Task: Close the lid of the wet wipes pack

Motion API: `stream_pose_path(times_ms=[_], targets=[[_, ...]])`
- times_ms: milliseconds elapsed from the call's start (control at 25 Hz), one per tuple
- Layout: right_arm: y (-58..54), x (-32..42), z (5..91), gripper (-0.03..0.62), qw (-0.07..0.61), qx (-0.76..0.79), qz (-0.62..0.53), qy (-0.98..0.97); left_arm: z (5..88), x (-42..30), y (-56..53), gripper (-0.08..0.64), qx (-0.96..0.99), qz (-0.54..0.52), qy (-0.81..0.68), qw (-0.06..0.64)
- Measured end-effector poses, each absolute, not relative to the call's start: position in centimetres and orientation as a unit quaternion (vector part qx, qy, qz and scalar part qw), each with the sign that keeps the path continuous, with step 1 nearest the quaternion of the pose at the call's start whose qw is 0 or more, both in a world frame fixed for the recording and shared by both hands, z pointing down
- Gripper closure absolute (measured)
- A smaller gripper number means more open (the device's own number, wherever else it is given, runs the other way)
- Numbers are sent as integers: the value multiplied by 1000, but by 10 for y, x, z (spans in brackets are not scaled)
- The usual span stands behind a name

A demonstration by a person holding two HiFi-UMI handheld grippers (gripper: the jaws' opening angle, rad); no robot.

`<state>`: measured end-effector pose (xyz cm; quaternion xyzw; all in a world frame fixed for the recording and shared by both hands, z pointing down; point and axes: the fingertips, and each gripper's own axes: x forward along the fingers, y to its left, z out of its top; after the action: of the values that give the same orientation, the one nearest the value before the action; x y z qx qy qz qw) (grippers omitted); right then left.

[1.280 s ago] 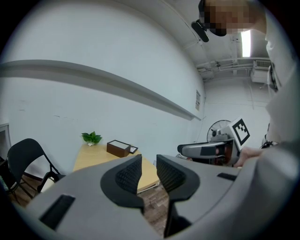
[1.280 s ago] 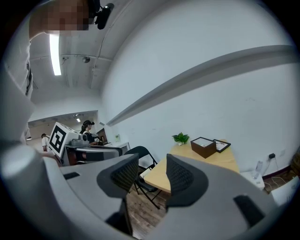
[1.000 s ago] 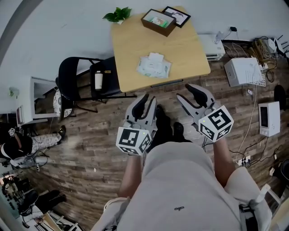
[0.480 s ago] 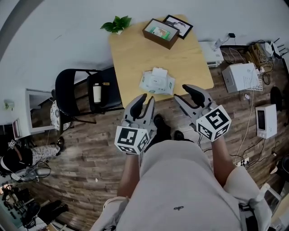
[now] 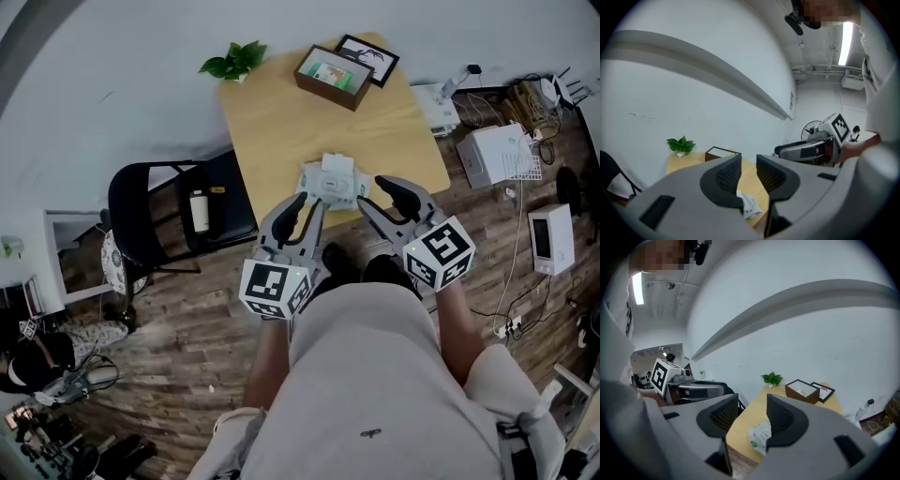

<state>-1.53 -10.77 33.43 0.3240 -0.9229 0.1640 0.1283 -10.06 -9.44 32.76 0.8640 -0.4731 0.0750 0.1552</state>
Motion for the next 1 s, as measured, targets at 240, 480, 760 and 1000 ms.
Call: stream_pose_path(times_ms=[240, 480, 760, 1000], targets=[[-117, -28, 349, 416, 142, 331, 173, -917, 337, -110, -105, 474, 870, 75, -458, 167], [-130, -30, 368, 417, 150, 339, 189, -909, 350, -112, -114, 474, 870, 78, -452, 180], [-144, -30, 397, 417, 170, 332, 208, -904, 367, -111, -126, 474, 866, 89, -450, 196], [-154, -30, 422, 420, 182, 325, 226, -900, 379, -113, -135, 474, 861, 101, -455, 204]])
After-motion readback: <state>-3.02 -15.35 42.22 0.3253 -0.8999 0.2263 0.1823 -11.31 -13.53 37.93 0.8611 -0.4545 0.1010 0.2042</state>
